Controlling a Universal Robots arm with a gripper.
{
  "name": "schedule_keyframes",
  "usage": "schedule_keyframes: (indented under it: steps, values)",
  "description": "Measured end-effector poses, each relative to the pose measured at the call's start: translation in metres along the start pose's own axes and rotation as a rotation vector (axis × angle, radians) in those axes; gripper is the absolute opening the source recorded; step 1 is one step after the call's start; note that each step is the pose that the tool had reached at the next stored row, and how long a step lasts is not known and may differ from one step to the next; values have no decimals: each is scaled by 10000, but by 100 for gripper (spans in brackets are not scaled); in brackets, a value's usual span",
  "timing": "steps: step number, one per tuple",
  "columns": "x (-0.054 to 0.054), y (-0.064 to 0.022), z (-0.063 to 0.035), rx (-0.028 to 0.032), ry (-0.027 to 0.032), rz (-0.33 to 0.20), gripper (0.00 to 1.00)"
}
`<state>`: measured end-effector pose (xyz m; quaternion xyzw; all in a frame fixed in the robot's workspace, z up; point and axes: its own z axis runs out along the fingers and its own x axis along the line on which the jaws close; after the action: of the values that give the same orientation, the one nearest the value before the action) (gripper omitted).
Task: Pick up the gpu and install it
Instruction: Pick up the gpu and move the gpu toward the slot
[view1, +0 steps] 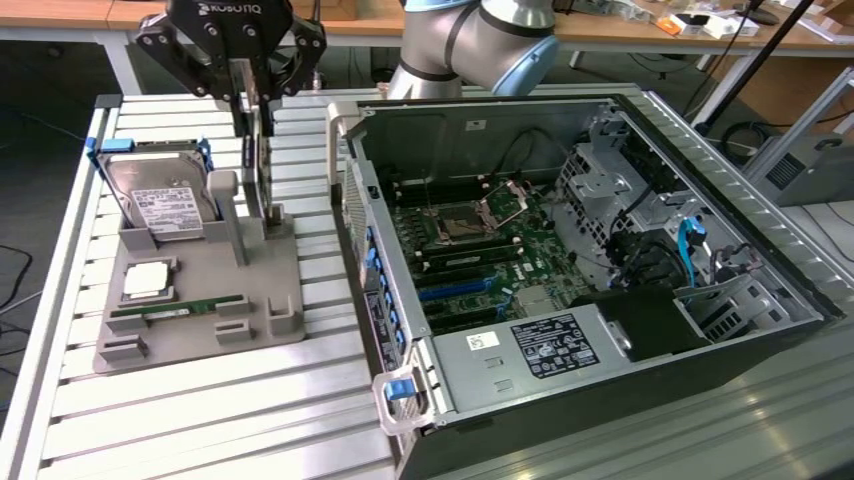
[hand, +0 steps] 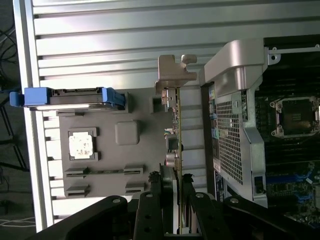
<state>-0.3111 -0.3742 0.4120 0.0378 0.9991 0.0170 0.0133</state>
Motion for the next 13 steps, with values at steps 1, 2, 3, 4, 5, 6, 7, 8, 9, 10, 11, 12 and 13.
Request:
schedule_keyframes:
  steps: [1, 2, 3, 4, 5, 6, 7, 8, 9, 10, 11, 12, 13]
  values:
    - [0, 0, -4, -4, 1, 0, 27]
    - [0, 1, -8, -7, 2, 0, 27]
    - [-1, 1, -11, -11, 1, 0, 27]
    - [-1, 1, -16, -13, 2, 1, 27]
    - [-1, 1, -21, -15, 3, 1, 27]
    - [-1, 1, -28, -17, 3, 1, 27]
    - [-1, 1, -38, -19, 3, 1, 27]
    - [-1, 2, -46, -20, 3, 0, 27]
    - [-2, 2, -50, -20, 3, 1, 27]
    - [-2, 2, -53, -20, 3, 1, 27]
    - [-2, 2, -58, -21, 3, 1, 27]
    - [-2, 2, -61, -21, 3, 1, 27]
    - [-2, 2, -64, -21, 2, 1, 27]
